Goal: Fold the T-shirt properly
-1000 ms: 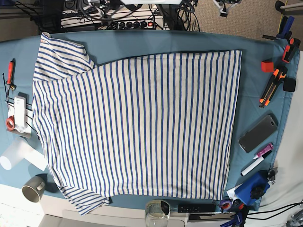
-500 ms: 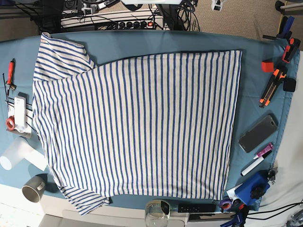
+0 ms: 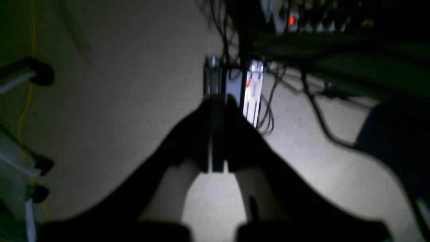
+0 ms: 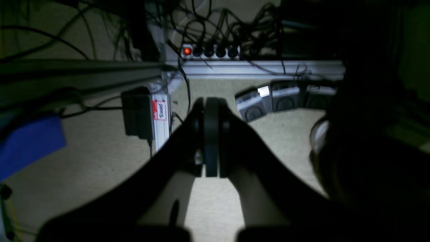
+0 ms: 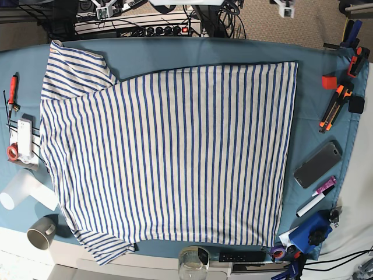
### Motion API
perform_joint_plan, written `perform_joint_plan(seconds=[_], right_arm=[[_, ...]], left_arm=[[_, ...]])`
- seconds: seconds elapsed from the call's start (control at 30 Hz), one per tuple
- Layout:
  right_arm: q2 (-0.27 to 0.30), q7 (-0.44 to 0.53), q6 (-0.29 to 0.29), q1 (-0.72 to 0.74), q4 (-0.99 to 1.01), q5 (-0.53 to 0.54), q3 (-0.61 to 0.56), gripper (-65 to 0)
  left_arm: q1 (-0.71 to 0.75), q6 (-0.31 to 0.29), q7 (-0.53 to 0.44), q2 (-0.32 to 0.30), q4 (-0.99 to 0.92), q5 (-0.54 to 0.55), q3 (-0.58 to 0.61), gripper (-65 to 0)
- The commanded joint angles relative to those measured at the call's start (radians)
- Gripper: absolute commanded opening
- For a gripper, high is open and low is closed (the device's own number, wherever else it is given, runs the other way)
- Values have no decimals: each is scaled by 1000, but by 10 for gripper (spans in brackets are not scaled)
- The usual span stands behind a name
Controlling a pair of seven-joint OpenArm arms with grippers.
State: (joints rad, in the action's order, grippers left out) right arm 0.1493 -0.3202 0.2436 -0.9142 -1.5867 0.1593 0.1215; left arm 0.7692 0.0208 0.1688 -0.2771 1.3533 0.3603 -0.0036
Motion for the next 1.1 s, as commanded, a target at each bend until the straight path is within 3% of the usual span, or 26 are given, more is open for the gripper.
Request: perform_joint_plan(seconds=[0.0,0.33,0.57,1.07], right_arm=[[9,13,2,-31,-42,8,4,-650],[14,-24,-32,-167,-301,5,5,-650],[14,-33,-35,-188,-461,-12,5,-650],[14,-103,-39,-185,-769,-29,5,-650]], left_arm=[[35,-5,-8,-8,40,0,-23,-650],[203,-21,-3,-8,326,0,-153,-650],[292,-21,-4,-8,498,0,-227,-650],[322,-20,-1,-9,868,-1,-441,-650]])
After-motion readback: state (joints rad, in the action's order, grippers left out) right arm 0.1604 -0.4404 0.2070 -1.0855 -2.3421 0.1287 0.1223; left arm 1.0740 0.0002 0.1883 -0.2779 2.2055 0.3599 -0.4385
